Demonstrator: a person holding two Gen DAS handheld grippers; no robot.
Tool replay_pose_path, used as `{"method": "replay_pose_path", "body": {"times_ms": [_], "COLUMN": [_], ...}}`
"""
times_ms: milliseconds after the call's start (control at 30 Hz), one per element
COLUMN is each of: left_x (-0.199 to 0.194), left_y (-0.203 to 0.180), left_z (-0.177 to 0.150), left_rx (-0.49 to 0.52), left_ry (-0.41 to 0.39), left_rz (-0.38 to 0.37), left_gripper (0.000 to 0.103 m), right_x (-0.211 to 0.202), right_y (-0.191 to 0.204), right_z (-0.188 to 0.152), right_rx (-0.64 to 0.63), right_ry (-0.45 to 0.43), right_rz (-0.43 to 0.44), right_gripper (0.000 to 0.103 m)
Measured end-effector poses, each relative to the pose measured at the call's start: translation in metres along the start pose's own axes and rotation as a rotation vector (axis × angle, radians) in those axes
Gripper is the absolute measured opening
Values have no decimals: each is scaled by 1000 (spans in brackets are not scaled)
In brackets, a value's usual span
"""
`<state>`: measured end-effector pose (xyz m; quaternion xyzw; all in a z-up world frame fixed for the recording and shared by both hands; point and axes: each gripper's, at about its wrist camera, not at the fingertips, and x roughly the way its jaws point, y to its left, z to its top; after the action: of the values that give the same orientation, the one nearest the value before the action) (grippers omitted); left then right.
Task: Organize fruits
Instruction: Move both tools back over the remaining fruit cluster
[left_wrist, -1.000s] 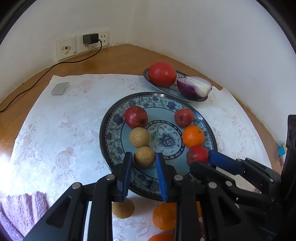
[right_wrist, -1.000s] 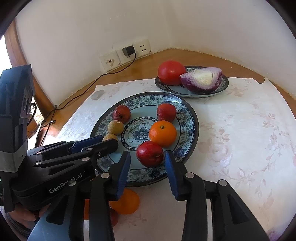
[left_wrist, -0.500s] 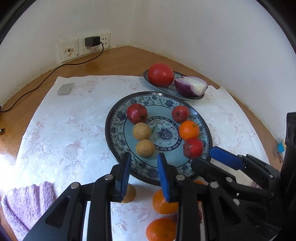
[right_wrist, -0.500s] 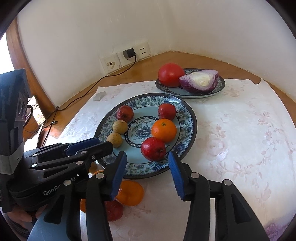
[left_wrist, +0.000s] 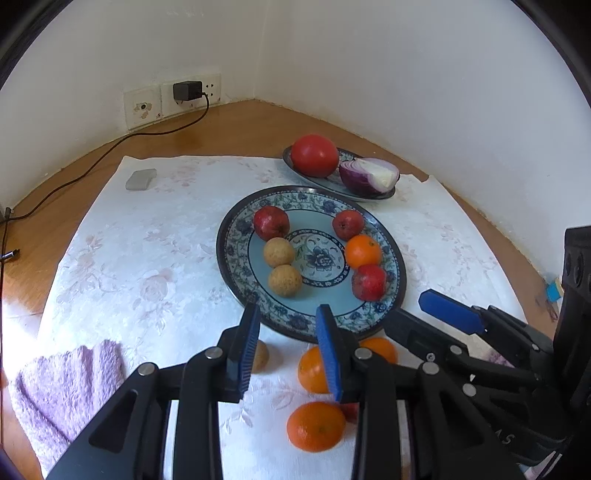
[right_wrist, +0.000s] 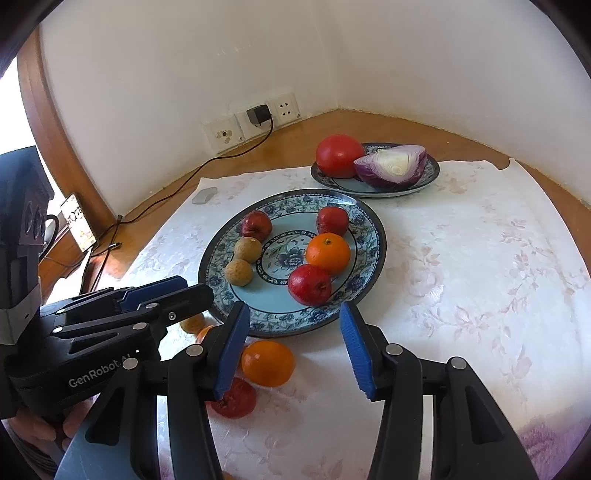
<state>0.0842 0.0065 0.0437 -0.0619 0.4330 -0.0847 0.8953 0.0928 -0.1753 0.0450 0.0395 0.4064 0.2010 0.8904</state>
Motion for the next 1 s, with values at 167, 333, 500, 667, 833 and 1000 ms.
{"method": "replay_pose_path", "body": {"times_ms": [167, 333, 500, 667, 833, 1000], "left_x": [-7, -12, -18, -23, -27, -29], "left_y": [0, 1, 2, 2, 1, 1], "left_z": [-5, -11, -18, -23, -31, -40], "left_rx": [-6, -13, -19, -23, -20, -24], "left_ry": [-3, 0, 3, 4, 11, 25], "left_rz": [-4, -10, -16, -24, -27, -36], "left_gripper": [32, 33, 33, 33, 33, 33], "right_x": [-7, -13, -18, -22, -26, -27], "right_y": [2, 2, 3, 3, 3, 2], "right_z": [-4, -7, -11, -16, -23, -30], "right_rx": [1, 2, 4, 4, 8, 10], "right_ry": [-7, -15, -16, -17, -16, -9], "right_rz": [-3, -8, -11, -16, -19, -22], "right_gripper": [52, 52, 52, 52, 52, 52]}}
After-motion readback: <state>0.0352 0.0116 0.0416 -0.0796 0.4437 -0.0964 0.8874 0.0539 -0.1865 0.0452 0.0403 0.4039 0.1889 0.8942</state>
